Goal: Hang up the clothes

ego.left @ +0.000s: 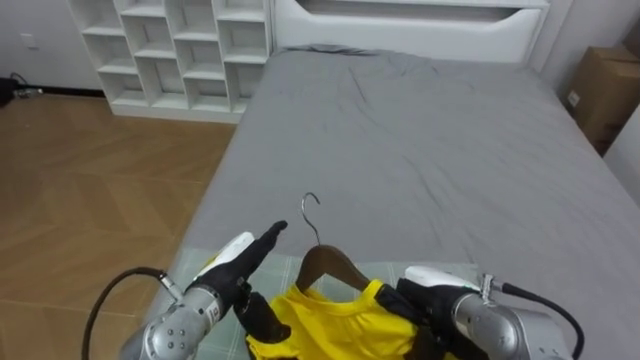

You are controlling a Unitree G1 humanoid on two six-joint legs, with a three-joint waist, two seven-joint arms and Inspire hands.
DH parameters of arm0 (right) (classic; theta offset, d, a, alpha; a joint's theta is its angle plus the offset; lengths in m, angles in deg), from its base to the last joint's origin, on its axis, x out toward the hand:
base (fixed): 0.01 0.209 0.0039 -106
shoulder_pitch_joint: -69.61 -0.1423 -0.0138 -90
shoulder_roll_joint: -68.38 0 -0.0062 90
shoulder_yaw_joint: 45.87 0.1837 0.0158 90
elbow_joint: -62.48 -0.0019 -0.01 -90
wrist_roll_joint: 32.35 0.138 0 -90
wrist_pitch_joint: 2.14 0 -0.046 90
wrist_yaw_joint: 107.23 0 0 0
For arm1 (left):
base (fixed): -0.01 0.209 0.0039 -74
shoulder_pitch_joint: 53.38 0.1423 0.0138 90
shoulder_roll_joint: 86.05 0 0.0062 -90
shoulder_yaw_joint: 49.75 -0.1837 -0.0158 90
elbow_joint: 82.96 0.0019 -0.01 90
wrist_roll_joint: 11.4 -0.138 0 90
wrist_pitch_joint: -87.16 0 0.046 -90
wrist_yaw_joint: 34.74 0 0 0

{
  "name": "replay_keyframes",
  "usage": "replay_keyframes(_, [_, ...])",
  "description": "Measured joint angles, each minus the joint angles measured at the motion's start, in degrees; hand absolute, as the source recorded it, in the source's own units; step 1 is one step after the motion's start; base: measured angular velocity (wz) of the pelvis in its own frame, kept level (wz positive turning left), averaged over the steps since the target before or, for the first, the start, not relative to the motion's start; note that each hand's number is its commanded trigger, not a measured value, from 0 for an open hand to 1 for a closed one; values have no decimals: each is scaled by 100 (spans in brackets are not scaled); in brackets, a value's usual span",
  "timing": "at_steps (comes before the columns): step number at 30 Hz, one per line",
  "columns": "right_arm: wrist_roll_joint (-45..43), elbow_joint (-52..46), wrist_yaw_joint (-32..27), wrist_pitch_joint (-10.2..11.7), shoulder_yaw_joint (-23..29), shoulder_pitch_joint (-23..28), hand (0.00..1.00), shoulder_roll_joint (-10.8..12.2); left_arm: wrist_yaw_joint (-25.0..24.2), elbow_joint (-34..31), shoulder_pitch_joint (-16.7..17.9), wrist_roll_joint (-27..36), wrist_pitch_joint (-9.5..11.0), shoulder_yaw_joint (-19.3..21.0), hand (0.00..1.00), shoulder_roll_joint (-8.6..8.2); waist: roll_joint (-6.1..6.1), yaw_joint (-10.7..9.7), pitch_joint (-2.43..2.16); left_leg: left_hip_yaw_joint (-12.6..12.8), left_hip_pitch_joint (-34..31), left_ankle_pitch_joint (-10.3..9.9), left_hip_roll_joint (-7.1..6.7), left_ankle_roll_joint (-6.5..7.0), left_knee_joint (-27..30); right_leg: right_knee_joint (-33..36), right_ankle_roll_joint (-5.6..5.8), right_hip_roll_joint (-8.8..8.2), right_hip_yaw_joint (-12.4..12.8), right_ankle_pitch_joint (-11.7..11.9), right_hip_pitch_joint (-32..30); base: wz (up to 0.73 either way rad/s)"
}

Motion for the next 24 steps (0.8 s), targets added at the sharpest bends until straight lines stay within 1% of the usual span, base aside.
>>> replay_keyframes(2, [117,1,1,0,32,25,100,-65,7,0,15,9,-2,78,0,1,0,0,-1,12,15,0,-4,0,-3,2,2,-1,22,-1,1,-5])
replay_keyframes(5, [572,93,1,4,166,62,100,-139,9,4,81,6,-1,194,0,5,-6,-20,-3,60,88,1,4,0,-42,13,7,-8,60,-4,38,-8])
replay_keyframes(7, [671,133,4,4,220,87,100,-138,9,6,141,6,-1,240,0,5,-12,-43,-5,70,147,1,-1,0,-72,5,19,-13,63,-12,86,0])
replay_keyframes(11, [683,133,3,6,351,146,100,-159,9,104,191,2,0,247,0,37,-49,-47,-29,88,198,1,-5,0,-72,13,32,-19,82,-24,131,0])
replay_keyframes(14, [729,134,-6,11,414,155,100,-160,10,279,225,5,-2,247,0,38,-51,-88,-30,83,237,1,-6,1,-61,10,33,-21,75,-24,181,1])
replay_keyframes(15, [810,158,-9,52,501,164,100,-157,10,336,260,6,-2,254,0,36,-54,-92,-31,81,254,1,-8,0,-62,10,35,-22,73,-25,207,0])
replay_keyframes(17, [880,158,-34,117,688,165,100,-148,14,449,290,12,2,369,0,30,-56,-113,-32,83,251,1,-10,1,-62,11,39,-22,84,-29,204,0])
replay_keyframes(19, [879,136,-70,133,797,171,100,-152,81,527,359,9,3,509,0,24,-54,-160,-37,89,265,1,-12,1,-69,10,40,-13,139,-31,206,0])
replay_keyframes(22, [882,-219,-256,168,1143,512,100,-154,218,653,479,9,3,701,0,1,-64,-184,-54,96,271,1,-12,1,-63,8,40,-12,149,-31,217,-1])
replay_keyframes(24, [859,-317,-364,185,1298,599,100,-154,258,750,524,14,4,880,0,-24,-53,-188,-59,124,284,0,-10,1,-66,13,41,-13,172,-30,215,-7])
